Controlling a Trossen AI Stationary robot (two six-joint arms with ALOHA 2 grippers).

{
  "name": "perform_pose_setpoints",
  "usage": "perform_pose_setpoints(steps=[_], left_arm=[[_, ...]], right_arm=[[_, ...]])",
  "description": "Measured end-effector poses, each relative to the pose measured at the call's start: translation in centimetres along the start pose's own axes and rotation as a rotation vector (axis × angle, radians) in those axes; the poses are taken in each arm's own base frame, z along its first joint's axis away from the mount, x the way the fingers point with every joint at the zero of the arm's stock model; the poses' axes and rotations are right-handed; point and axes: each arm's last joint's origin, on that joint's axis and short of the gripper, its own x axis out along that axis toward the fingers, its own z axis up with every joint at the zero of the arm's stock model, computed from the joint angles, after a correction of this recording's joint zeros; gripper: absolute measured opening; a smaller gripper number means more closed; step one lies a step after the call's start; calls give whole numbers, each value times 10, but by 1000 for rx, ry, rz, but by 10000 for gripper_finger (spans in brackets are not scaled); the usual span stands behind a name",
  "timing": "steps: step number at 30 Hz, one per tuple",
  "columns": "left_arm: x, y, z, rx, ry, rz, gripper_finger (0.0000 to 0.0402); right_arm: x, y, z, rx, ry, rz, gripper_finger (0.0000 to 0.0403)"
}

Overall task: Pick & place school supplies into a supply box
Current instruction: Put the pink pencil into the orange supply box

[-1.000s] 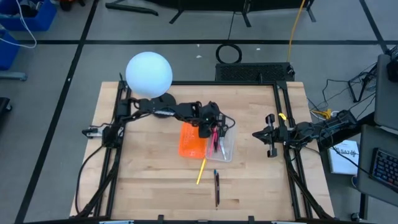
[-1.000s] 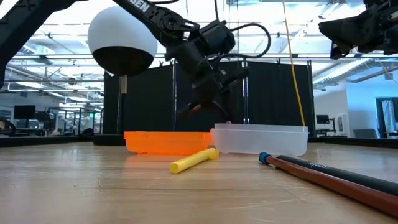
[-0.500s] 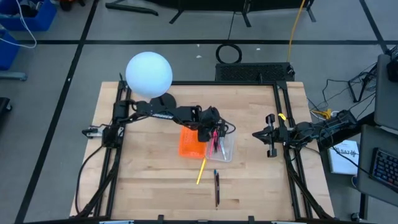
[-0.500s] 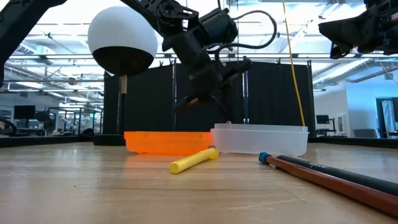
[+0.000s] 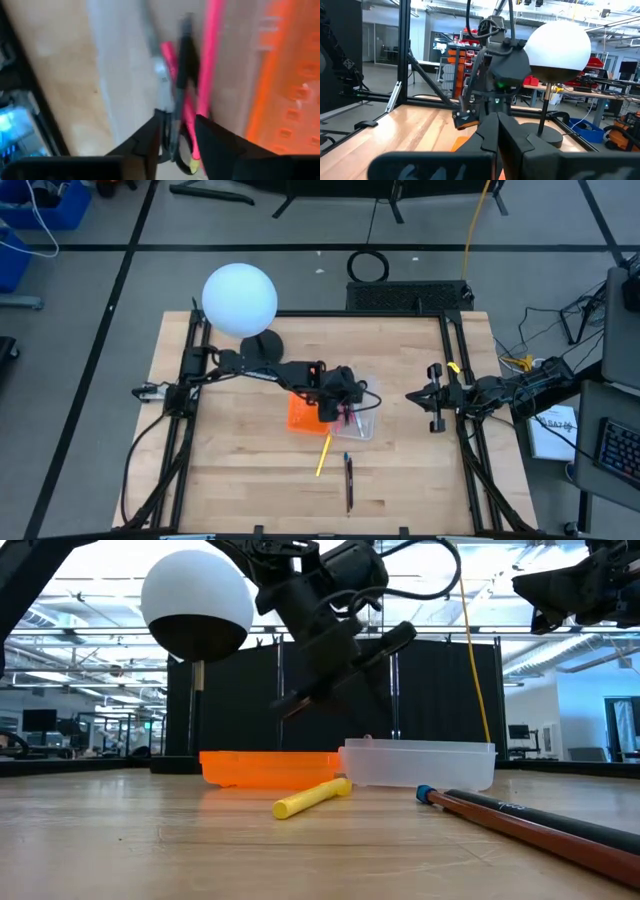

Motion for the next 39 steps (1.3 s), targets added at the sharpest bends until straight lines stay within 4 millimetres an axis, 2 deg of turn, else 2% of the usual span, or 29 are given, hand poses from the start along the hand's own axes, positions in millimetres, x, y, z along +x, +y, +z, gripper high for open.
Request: perform_pose_setpoints(steps=[4,8,19,28,32,39], left_arm=[[0,-1,2,34,-23,-5,166],[0,-1,0,33,-87,6,184],[10,-13,0,78,-121,-83,186],[24,-16,-1,142,-99,-77,184],[24,-16,-2,157,-59,-77,146],[21,-8,3,198,49,-52,21]], right_arm=[[0,0,0,0,0,0,0],[0,0,0,1,0,0,0],[0,0,-1,-4,5,1,0],[0,0,-1,-29,8,1,0],[0,0,-1,-29,9,2,0],[0,0,-1,-28,9,2,0]])
